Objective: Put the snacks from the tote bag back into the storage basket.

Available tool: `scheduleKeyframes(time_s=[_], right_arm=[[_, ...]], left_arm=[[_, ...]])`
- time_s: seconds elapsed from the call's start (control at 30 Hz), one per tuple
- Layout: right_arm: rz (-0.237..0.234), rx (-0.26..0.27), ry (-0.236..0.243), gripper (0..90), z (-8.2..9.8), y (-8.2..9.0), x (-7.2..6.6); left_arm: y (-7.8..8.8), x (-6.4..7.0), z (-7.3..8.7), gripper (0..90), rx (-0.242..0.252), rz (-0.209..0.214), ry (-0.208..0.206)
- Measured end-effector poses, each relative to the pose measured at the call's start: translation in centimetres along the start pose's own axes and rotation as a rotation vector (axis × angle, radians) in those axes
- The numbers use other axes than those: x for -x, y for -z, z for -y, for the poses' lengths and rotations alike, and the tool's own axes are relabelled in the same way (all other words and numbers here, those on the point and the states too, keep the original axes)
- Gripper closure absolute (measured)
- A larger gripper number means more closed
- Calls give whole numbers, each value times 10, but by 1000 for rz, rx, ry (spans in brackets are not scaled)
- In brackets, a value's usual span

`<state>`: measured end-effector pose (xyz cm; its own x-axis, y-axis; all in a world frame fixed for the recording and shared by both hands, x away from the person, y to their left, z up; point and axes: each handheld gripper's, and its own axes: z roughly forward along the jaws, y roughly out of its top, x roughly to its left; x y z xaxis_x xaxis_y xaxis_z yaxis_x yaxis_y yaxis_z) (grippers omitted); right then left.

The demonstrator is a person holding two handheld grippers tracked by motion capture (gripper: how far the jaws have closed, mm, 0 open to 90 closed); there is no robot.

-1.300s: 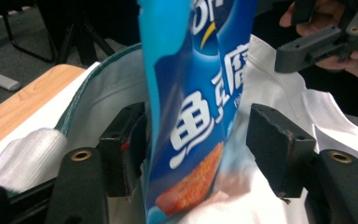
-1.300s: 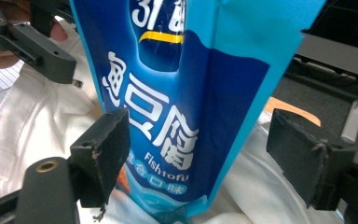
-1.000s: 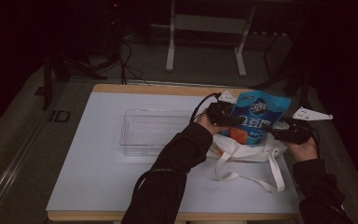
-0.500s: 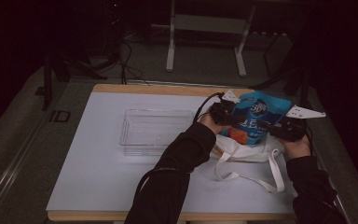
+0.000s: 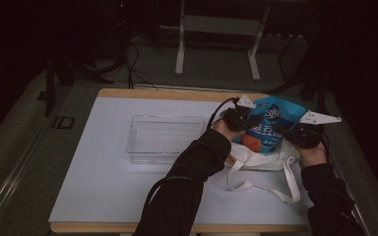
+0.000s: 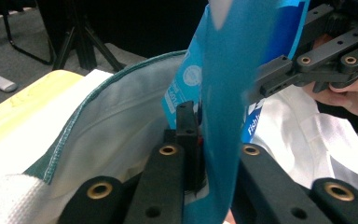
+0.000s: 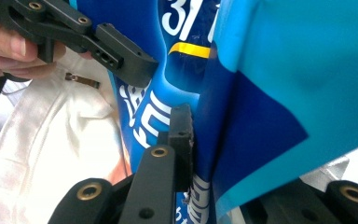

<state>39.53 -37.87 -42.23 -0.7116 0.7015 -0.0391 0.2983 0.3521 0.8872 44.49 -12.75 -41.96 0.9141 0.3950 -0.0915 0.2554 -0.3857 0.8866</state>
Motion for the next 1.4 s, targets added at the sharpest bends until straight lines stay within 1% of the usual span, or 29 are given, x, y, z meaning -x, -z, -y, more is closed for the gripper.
scheduleKeyframes(time_s=[0.03, 0.1, 0.17, 0.3, 0.37, 0.4, 0.47, 0.53, 0.6, 0.77, 0.87, 0.97, 1.03, 1.13, 1.27, 1.3, 1.33, 1.4], right_arm=[[5, -4, 5, 810, -1, 0, -1], [14, -9, 8, 816, -2, -1, -2], [22, -12, 11, 820, -3, -1, -3], [18, -6, 7, 827, -6, 1, -3], [16, -2, 4, 830, -10, 3, -4], [20, -3, 12, 835, -15, 6, -6], [21, -2, 15, 835, -17, 7, -6], [27, -4, 30, 839, -22, 11, -8], [27, 1, 35, 840, -28, 15, -8], [24, 16, 51, 842, -40, 25, -11], [23, 29, 61, 845, -47, 30, -13], [15, 34, 70, 846, -55, 35, -16], [12, 40, 82, 846, -60, 39, -19], [12, 48, 99, 848, -69, 43, -24], [6, 56, 121, 850, -81, 46, -30], [6, 56, 121, 850, -81, 46, -30], [2, 57, 133, 851, -89, 46, -35], [-1, 61, 144, 851, -94, 45, -38]], left_arm=[[0, 1, -1, 881, -7, -8, -5], [0, 1, -3, 883, -16, -16, 5], [0, 2, -4, 888, -19, -24, 6], [4, 3, -9, 896, -15, -25, -2], [7, 5, -13, 898, -9, -26, -7], [9, 5, -14, 898, -8, -26, -10], [12, 6, -19, 898, -5, -24, -9], [15, 8, -24, 898, 2, -26, -11], [19, 10, -29, 898, 11, -23, -14], [29, 16, -42, 900, 13, -28, -24], [36, 19, -50, 900, 14, -28, -31], [45, 23, -57, 900, 11, -33, -49], [51, 26, -61, 900, 14, -40, -63], [61, 28, -67, 900, 21, -42, -70], [74, 28, -73, 900, 23, -43, -76], [74, 28, -73, 900, 23, -43, -76], [83, 28, -75, 900, 30, -42, -70], [90, 27, -76, 900, 36, -37, -65]])
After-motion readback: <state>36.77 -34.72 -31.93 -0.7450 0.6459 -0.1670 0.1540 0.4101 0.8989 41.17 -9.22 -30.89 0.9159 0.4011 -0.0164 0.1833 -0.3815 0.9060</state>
